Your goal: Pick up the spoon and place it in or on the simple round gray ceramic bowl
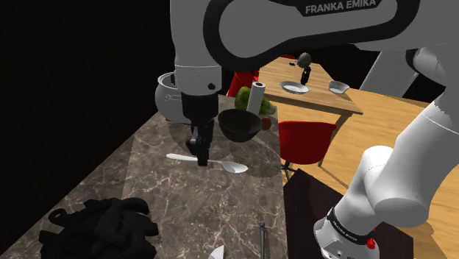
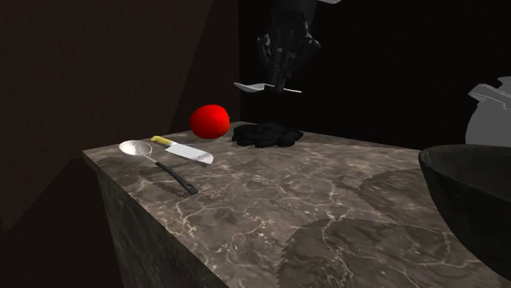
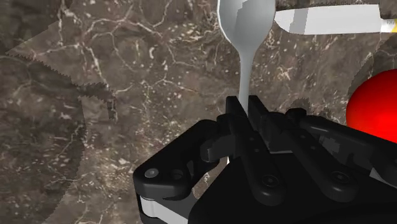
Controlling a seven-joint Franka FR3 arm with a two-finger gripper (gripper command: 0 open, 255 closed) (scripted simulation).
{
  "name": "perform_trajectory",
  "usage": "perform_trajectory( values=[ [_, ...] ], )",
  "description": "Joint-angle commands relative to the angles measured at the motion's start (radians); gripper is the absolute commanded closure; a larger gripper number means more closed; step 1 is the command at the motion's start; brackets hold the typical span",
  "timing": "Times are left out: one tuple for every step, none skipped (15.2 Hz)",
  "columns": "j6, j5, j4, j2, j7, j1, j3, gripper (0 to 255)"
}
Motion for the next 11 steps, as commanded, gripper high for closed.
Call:
perform_trajectory(
  values=[
    [-0.028, 0.0, 0.027, -0.001, 0.005, 0.0, 0.0, 255],
    [-0.036, 0.0, 0.035, -0.002, 0.006, 0.0, -0.001, 255],
    [-0.041, -0.002, 0.026, -0.011, -0.019, -0.012, -0.014, 255],
    [-0.046, -0.004, 0.018, -0.02, -0.044, -0.023, -0.028, 255],
    [-0.05, -0.006, 0.012, -0.027, -0.068, -0.034, -0.042, 255],
    [-0.055, -0.009, 0.006, -0.034, -0.093, -0.046, -0.056, 255],
    [-0.06, -0.013, 0.002, -0.039, -0.117, -0.057, -0.07, 255],
    [-0.065, -0.017, -0.001, -0.043, -0.14, -0.068, -0.084, 255],
    [-0.069, -0.022, -0.004, -0.046, -0.164, -0.079, -0.097, 255],
    [-0.074, -0.027, -0.005, -0.048, -0.188, -0.09, -0.111, 255],
    [-0.079, -0.032, -0.004, -0.049, -0.211, -0.101, -0.125, 255]
  ],
)
